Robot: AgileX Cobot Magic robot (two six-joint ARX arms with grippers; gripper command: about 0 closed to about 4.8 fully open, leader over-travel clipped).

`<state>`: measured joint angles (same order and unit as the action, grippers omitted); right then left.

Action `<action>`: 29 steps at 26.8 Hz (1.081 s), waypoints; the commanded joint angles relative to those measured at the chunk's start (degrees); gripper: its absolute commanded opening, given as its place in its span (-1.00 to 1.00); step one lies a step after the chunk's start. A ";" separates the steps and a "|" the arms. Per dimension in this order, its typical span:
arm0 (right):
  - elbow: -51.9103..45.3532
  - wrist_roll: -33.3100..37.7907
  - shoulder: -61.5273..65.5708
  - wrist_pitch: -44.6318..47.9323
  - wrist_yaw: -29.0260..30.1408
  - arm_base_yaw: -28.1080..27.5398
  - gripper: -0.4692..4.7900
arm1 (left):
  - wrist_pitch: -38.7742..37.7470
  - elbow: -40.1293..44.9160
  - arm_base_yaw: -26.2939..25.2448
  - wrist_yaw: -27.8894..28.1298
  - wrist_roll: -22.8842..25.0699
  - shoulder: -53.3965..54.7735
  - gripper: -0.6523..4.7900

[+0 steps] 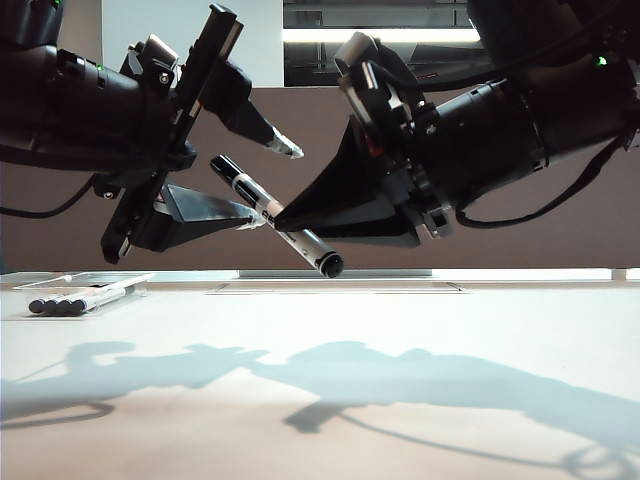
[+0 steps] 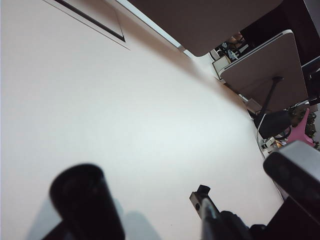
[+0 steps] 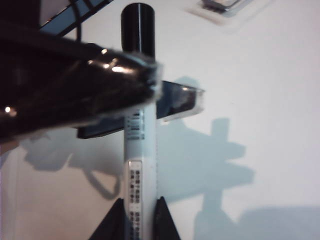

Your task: Pick up the black marker on the right and put it into the packaging box on the left, making sure the marker fit the shape of the box's grooves.

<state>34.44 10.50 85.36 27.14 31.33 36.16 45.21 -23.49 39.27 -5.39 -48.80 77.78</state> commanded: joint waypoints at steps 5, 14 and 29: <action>0.04 -0.17 -0.22 1.44 -0.81 0.17 -0.84 | 0.35 -0.15 0.13 0.00 -0.07 -0.07 0.21; 0.04 -0.17 -0.20 1.44 -0.81 0.90 -0.84 | -0.50 -0.09 0.13 0.00 0.33 0.31 0.20; 0.04 -0.15 -0.22 1.44 -3.13 0.92 -0.84 | -0.57 -0.09 0.20 0.00 0.33 1.38 -0.37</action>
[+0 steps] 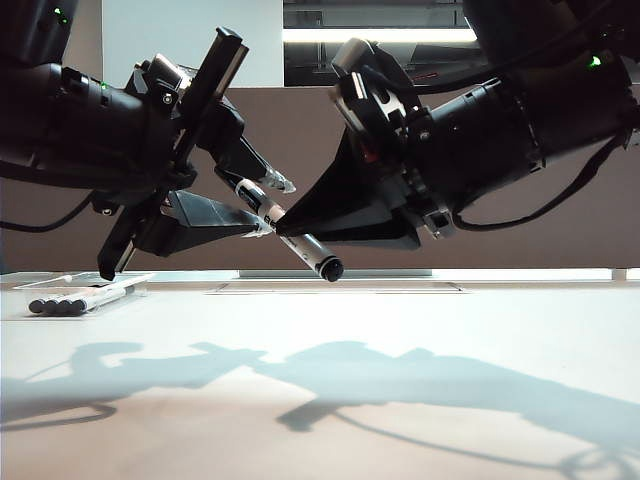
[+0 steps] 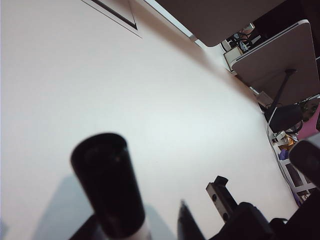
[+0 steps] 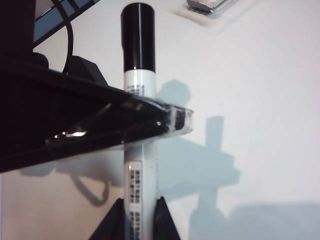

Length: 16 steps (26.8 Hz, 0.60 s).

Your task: Pick up the black marker on the right and put it into the packaging box on the left, making sure the marker fit the shape of the box's grooves.

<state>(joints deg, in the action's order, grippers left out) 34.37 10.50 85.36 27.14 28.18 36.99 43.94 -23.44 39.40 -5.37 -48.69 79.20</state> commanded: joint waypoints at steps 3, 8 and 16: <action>0.11 -0.15 -0.22 1.44 0.31 0.09 -0.84 | 0.70 -0.13 0.04 -0.02 0.22 -0.04 -0.46; 0.11 -0.15 -0.22 1.42 0.87 0.09 -0.84 | 0.70 -0.13 0.04 -0.02 0.22 -0.04 -0.47; 0.11 -0.13 -0.22 1.40 2.91 0.09 -0.84 | 0.70 -0.13 0.04 -0.02 0.24 -0.04 -0.78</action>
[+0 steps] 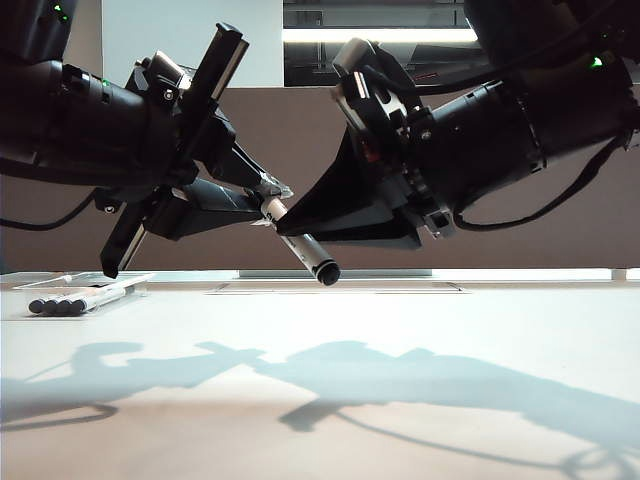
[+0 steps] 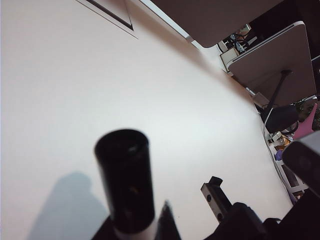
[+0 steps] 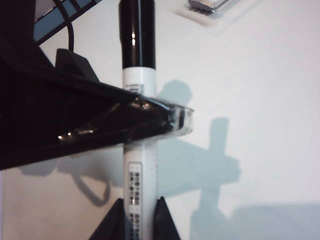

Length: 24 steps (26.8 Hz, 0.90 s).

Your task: Pick up the black marker on the right and put it into the packaging box on the left, making sure the marker fit the shape of the box's grooves.

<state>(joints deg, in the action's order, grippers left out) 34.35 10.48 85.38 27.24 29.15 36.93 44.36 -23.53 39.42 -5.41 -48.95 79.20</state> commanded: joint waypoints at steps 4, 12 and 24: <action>0.15 -0.11 -0.24 1.29 1.92 0.13 -0.38 | 0.24 -0.04 0.02 0.02 0.61 -0.04 -0.78; 0.15 0.00 -0.55 1.01 1.84 -0.22 0.23 | 0.26 -0.04 -0.42 0.02 5.70 -0.07 -0.78; 0.17 -0.26 -5.03 -7.87 0.22 -4.74 -0.90 | -0.74 -0.46 -7.21 -0.02 10.80 -0.68 -0.78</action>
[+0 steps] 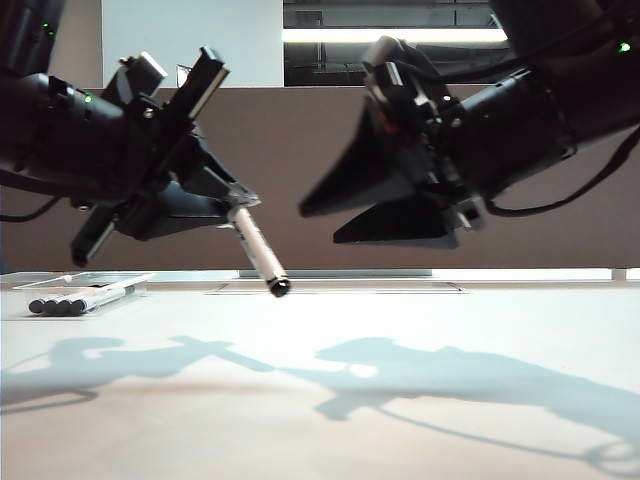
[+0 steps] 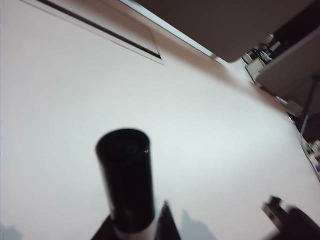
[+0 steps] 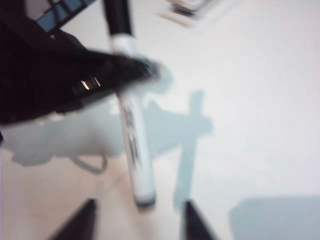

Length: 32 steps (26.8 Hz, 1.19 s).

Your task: Pick up the black marker on the right and put it into the packaging box on the left, making sure the marker fit the shape of the box's grooves.

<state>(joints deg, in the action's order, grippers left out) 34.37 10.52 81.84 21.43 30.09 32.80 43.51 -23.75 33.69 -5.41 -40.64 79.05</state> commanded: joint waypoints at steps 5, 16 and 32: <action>0.15 -3.06 -4.48 -6.75 -8.09 -1.11 -0.84 | -5.62 -1.66 -5.70 -0.02 10.56 -2.36 -0.78; 0.15 -3.50 -4.96 -10.60 -10.25 -1.09 -0.84 | -27.93 -14.82 -17.27 -0.02 24.81 -2.51 -0.78; 0.15 -3.54 -4.96 -12.41 -9.66 -1.07 -0.84 | -29.73 -22.71 -35.39 -0.02 37.38 0.46 -0.78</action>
<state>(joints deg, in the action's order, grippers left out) 34.37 7.22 77.32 8.91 20.14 31.64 13.06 -45.30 -1.58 -5.23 -4.56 78.72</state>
